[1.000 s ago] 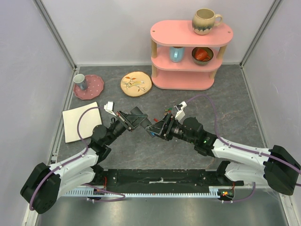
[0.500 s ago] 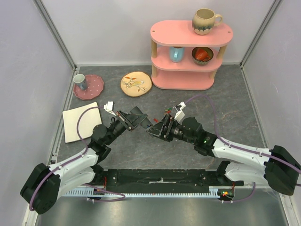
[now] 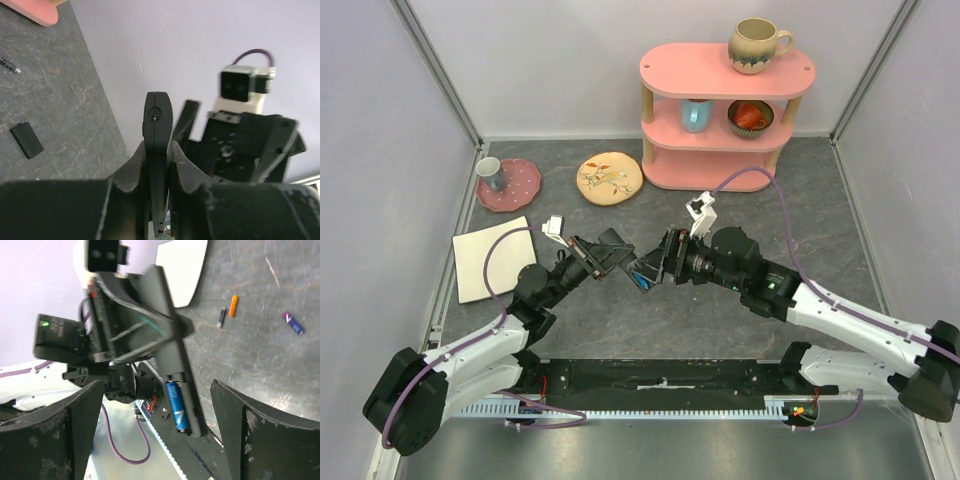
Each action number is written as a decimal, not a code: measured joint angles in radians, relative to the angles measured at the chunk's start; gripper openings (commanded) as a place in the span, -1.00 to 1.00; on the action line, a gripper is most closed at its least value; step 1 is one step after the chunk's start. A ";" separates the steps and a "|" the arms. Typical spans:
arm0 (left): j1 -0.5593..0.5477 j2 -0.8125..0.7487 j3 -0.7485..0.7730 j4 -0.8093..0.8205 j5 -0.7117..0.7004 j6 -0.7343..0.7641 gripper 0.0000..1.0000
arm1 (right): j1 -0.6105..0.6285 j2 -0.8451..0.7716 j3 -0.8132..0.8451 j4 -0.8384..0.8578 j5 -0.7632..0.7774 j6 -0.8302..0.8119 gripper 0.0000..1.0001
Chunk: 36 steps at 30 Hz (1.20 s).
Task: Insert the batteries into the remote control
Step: Load the battery into the remote control.
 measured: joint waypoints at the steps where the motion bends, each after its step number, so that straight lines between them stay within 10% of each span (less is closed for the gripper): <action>1: 0.001 0.000 0.000 -0.005 0.003 0.000 -0.96 | -0.002 -0.013 0.032 -0.036 0.004 -0.047 0.89; 11: 0.021 0.007 -0.007 -0.026 0.101 -0.001 -0.96 | -0.004 -0.091 0.123 -0.210 0.044 -0.325 0.65; 29: 0.024 0.080 -0.006 0.088 0.249 -0.015 -0.96 | -0.004 -0.058 -0.082 -0.034 -0.148 -0.275 0.40; 36: 0.024 0.082 -0.006 0.101 0.258 -0.016 -0.96 | -0.004 -0.045 -0.096 -0.018 -0.150 -0.262 0.62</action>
